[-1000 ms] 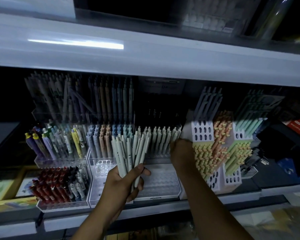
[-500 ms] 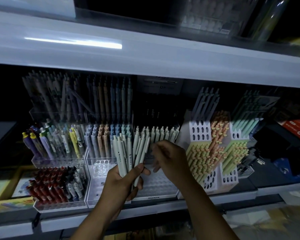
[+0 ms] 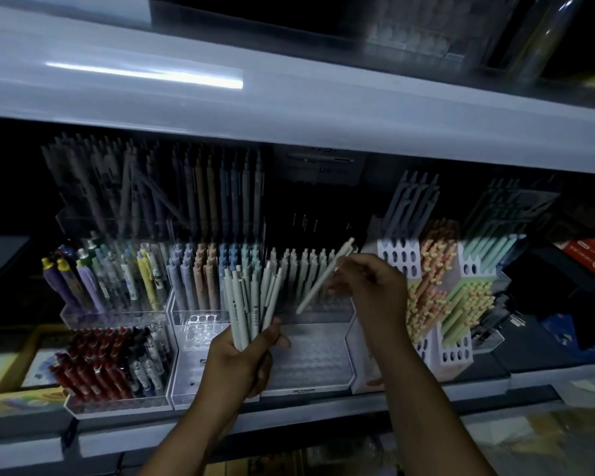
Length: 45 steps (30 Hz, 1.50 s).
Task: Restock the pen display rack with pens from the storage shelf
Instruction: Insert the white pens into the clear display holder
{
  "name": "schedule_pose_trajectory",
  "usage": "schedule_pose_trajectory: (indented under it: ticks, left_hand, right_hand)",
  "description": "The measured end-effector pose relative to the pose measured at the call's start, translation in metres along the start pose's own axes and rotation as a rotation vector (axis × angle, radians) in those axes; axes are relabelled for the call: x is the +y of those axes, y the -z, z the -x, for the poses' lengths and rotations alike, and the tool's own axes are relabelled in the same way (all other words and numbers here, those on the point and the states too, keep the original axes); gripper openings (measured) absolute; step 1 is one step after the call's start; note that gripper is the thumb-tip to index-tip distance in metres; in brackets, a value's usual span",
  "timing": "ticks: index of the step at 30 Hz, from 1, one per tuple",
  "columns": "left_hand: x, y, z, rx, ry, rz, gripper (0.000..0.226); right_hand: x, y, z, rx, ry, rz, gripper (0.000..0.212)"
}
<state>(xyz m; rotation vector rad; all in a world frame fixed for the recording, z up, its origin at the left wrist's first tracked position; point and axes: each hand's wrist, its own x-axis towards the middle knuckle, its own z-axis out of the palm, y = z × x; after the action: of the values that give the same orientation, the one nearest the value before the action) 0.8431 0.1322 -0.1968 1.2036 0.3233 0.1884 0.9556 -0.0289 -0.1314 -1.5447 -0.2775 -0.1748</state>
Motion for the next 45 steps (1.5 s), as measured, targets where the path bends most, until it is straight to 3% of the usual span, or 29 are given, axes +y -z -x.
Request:
schedule_pose_trajectory:
  ticks: [5, 10, 15, 20, 31, 38, 45]
  left_hand:
    - [0.003, 0.004, 0.001, -0.014, 0.016, 0.023, 0.032]
    - [0.006, 0.006, 0.003, 0.003, 0.033, 0.089, 0.041]
    - [0.004, 0.009, 0.001, -0.020, 0.034, 0.055, 0.035]
    - [0.004, 0.007, -0.001, -0.044, 0.038, 0.074, 0.031]
    - [0.007, 0.002, 0.003, -0.033, 0.060, 0.106, 0.021]
    - [0.009, 0.003, 0.008, -0.030, 0.071, 0.099, 0.023]
    - [0.007, 0.003, 0.009, -0.039, 0.080, 0.085, 0.024]
  right_hand:
    - [0.037, 0.014, -0.024, 0.190, -0.041, 0.367, 0.008]
    - [0.064, 0.019, -0.019, 0.267, 0.350, 0.676, 0.027]
    - [0.067, 0.017, -0.021, 0.309, 0.430, 0.781, 0.013]
    - [0.075, 0.010, -0.029, 0.238, 0.275, 0.903, 0.026]
    - [0.060, -0.007, -0.040, 0.080, -0.146, 1.159, 0.019]
    - [0.067, -0.015, -0.046, 0.094, -0.181, 1.186, 0.027]
    - [0.075, -0.013, -0.041, 0.047, -0.147, 1.163, 0.020]
